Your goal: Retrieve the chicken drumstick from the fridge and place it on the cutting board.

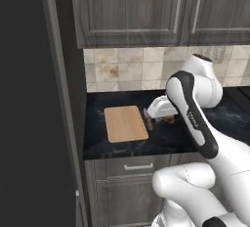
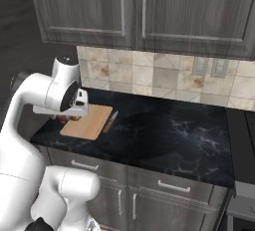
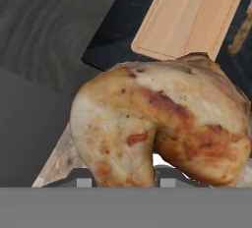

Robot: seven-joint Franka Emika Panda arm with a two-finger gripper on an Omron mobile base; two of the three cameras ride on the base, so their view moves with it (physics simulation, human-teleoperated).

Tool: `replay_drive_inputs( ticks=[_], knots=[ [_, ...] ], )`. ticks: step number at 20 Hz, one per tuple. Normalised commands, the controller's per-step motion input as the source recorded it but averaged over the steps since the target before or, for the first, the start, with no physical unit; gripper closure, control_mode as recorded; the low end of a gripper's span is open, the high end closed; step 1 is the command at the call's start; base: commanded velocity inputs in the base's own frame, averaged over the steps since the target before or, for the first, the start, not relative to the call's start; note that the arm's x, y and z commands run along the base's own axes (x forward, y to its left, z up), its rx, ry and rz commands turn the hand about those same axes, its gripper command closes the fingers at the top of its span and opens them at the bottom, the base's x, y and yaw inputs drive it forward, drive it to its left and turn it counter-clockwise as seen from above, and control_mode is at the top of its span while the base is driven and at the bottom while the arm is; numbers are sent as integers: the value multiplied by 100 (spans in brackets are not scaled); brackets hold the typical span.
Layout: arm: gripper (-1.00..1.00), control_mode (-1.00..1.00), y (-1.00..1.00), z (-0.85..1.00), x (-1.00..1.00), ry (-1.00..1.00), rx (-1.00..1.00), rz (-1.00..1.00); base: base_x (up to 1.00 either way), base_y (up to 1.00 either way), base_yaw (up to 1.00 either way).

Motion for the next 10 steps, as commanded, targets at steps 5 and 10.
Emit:
replay_drive_inputs(
  ticks=[5, 10],
  knots=[
    [100, -100, 24, -45, 55, 0, -3, 2, 0, 0, 0],
    [100, -100, 13, -25, 70, 0, -2, 0, 0, 0, 0]
  ],
)
